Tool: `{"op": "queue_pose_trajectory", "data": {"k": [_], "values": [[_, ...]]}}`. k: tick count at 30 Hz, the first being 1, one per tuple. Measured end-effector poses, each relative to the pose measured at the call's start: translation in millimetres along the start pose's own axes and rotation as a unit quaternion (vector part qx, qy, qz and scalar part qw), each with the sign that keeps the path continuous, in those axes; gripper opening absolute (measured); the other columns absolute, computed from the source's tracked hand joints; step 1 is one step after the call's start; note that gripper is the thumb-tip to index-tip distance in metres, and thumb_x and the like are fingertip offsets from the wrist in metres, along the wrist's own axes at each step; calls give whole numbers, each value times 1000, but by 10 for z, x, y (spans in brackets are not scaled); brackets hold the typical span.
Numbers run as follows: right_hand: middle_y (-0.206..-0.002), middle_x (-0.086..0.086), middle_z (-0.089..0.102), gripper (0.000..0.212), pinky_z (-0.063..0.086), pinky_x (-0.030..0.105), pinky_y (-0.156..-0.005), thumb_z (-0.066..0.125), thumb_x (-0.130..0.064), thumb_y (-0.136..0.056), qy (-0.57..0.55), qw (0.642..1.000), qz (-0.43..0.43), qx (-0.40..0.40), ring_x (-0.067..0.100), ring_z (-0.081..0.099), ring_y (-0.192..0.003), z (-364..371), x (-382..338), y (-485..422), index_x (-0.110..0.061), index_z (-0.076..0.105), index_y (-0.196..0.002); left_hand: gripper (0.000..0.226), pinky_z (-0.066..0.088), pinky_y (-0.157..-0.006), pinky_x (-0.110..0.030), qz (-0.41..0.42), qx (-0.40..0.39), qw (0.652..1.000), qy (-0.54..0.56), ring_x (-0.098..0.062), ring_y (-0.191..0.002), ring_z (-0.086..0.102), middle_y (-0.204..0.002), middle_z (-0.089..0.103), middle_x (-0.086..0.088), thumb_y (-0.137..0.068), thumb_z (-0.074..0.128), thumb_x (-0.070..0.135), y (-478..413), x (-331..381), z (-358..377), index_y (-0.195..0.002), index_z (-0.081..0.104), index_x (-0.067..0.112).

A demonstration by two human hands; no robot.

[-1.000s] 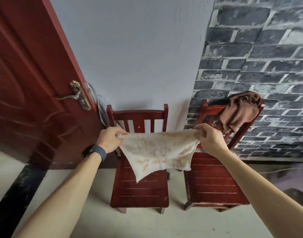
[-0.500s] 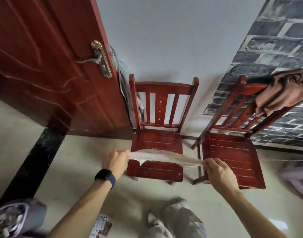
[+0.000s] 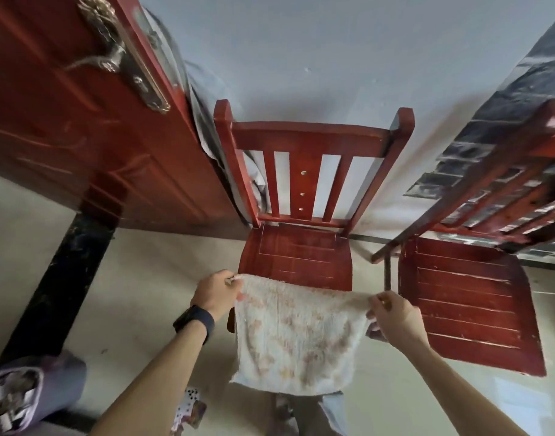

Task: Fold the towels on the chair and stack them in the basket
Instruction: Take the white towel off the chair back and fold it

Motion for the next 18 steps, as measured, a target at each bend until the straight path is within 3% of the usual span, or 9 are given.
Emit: {"op": "queue_pose_trajectory", "data": {"k": [3,5,7,9,11,13,15,18], "values": [[-72,-8,74,20,59,29,-60,55,-30,-99,-20,1000,15,17,1,67,-52,205,-43,-727,-13,65,-99,16,60,-70,-38,-22,20,998,51,-15,-64,70,-65,72,10,-93,57,29,-676,43,273,-82,67,22],[-87,2,73,25,50,17,-46,52,-23,-102,-79,996,29,12,-3,63,-47,395,-36,-1198,0,59,-111,11,61,-75,-38,-46,36,987,149,-19,-70,72,-80,74,6,-95,60,23,-1089,10,460,-100,69,19],[-105,4,71,33,43,16,-39,52,-19,-102,-74,997,24,7,0,64,-48,561,-33,-1593,-5,50,-132,34,59,-77,-36,-69,29,962,262,-22,-79,73,-104,70,-1,-96,61,18,-1413,-37,685,-129,55,18],[-117,-2,66,53,43,17,-41,52,-18,-100,-49,999,19,-9,3,67,-56,766,106,-1851,-16,34,-150,51,56,-82,-37,-70,-5,953,296,-23,-88,72,-117,64,-1,-96,62,20,-1628,-115,939,-142,40,26],[-122,1,67,60,45,21,-49,52,-21,-98,-31,999,43,-8,7,68,-64,936,373,-1905,-21,28,-153,53,53,-94,-41,-53,-23,967,250,-21,-93,70,-121,63,0,-93,64,27,-1731,-276,1163,-142,41,27],[-123,3,68,56,53,31,-64,56,-25,-96,-36,996,80,8,16,70,-77,1113,748,-1775,-21,35,-149,50,49,-99,-38,-55,-34,981,185,-19,-102,65,-121,63,2,-91,66,33,-1670,-566,1403,-137,48,27],[-116,2,69,49,53,36,-81,60,-29,-94,-24,992,121,31,25,68,-90,1282,1168,-1514,-20,45,-140,44,46,-92,-28,-86,-42,988,117,-18,-105,61,-118,61,6,-92,65,33,-1492,-960,1664,-133,51,23],[-113,1,66,45,47,36,-90,65,-35,-92,-11,985,171,32,29,63,-105,1564,1764,-1061,-15,52,-130,33,48,-82,-27,-137,-50,988,59,-25,-103,63,-121,64,-1,-90,64,26,-1144,-1528,2023,-122,58,19]]}}
Point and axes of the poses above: each hand's wrist, its own y-axis away from the middle knuckle, its own z-axis out of the palm, x = y × z, the point moved 10 cm from there along -y, towards the middle knuckle
